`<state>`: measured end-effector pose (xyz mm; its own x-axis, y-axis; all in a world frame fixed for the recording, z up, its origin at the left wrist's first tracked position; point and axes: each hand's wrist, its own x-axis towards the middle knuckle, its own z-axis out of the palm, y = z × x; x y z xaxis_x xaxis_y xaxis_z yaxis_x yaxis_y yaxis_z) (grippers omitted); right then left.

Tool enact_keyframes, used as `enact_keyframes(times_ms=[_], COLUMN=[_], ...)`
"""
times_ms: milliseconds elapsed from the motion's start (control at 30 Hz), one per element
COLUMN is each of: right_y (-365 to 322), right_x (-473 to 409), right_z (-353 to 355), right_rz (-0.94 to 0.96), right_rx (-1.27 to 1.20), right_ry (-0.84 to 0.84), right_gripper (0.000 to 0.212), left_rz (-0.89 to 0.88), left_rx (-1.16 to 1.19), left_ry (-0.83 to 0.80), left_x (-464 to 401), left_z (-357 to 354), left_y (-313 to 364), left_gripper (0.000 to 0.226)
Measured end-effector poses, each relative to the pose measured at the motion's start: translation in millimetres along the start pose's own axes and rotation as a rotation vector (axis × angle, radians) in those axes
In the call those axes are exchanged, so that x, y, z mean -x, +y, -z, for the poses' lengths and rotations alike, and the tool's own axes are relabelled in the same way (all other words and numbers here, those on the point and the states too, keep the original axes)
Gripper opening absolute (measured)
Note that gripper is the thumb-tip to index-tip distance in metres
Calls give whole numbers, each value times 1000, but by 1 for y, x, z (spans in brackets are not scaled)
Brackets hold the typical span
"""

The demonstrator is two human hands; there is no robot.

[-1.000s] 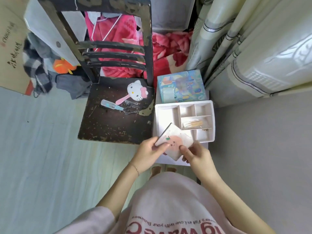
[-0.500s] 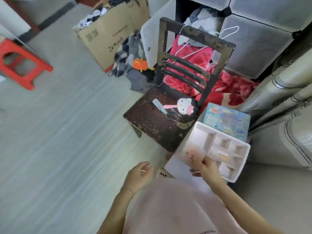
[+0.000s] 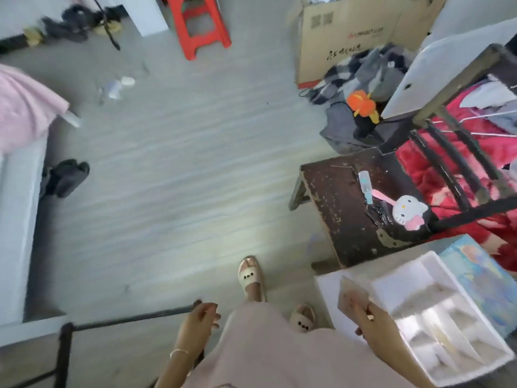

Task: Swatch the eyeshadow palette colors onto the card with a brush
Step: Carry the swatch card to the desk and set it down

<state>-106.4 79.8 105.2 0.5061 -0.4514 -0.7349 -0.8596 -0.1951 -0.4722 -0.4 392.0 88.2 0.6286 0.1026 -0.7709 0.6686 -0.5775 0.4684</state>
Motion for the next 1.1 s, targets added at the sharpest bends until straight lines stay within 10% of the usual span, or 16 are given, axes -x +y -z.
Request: enact_keyframes(times_ms=[1100], right_y=[-482], right_x=[-233], right_z=[-127], right_rz=[255], right_rx=[348], right_ry=[-122], right_gripper=[16], left_rz=[81], left_rx=[307], left_ry=[201], left_x=[-263], left_z=[262], left_y=[209], left_gripper=[14])
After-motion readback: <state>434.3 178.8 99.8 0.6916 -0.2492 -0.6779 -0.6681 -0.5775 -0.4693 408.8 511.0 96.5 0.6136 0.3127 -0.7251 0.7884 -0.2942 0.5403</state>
